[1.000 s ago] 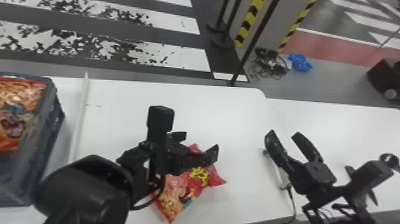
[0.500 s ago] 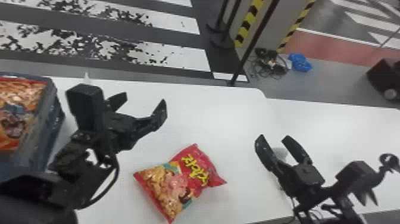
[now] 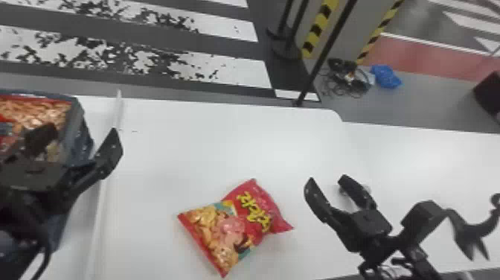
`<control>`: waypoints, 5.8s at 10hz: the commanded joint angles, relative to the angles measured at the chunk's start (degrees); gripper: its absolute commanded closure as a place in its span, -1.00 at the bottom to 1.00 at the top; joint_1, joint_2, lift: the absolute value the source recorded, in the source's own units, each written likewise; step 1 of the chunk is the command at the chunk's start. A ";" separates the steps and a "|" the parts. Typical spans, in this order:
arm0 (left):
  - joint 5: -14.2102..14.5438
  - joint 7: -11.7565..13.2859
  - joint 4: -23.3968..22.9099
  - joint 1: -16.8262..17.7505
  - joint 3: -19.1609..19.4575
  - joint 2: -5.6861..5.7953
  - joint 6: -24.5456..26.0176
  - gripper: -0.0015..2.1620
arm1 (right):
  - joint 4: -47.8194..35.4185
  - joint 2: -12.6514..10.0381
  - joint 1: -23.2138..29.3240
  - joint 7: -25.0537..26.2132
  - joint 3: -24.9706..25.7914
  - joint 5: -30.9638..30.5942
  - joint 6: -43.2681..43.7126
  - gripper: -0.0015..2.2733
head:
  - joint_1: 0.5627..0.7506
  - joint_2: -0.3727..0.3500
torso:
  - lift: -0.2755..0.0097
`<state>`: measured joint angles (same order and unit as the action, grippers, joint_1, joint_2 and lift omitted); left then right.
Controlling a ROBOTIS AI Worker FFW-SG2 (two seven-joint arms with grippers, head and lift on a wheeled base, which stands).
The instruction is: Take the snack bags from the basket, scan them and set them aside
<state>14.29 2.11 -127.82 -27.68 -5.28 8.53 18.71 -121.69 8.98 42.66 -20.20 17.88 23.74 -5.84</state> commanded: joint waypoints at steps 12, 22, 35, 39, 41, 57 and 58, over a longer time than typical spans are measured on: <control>8.04 2.82 -8.68 -19.61 17.06 2.36 -10.67 -0.93 | -1.27 6.58 4.98 6.66 -27.54 -35.87 0.43 -0.89 | 0.41 0.63 | 0.41; 12.96 9.50 -7.45 -22.42 20.22 1.84 -13.13 -0.93 | 6.55 11.23 -3.29 32.59 -48.46 -51.69 -18.91 -0.89 | 0.41 0.99 | 0.41; 18.94 16.88 -4.02 -21.37 22.42 1.66 -12.95 -0.93 | -1.97 14.22 -5.39 45.95 -46.18 -52.30 -18.03 0.98 | 0.41 0.72 | 0.41; 18.06 16.88 -4.81 -21.02 21.98 1.66 -11.90 -0.93 | -14.54 9.39 -5.04 33.82 -29.04 -18.81 -18.03 0.98 | 0.41 0.55 | 0.41; 17.00 16.70 -4.90 -20.31 21.54 1.75 -10.67 -0.93 | -16.12 5.70 -4.78 28.46 -19.11 4.39 -21.54 0.98 | 0.41 0.48 | 0.41; 17.53 17.14 -3.93 -17.76 20.22 3.33 -7.50 -0.93 | -8.21 -0.37 -7.77 51.75 -6.10 15.20 -39.12 0.38 | 0.41 -0.36 | 0.41; 17.62 17.58 -3.58 -17.76 20.22 3.60 -7.50 -0.93 | -8.21 -1.16 -8.03 52.45 -6.54 13.88 -41.23 0.64 | 0.41 -0.35 | 0.41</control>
<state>31.85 19.59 -131.63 -45.43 14.94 11.93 11.18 -130.00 8.32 34.93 32.32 11.58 38.45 -45.78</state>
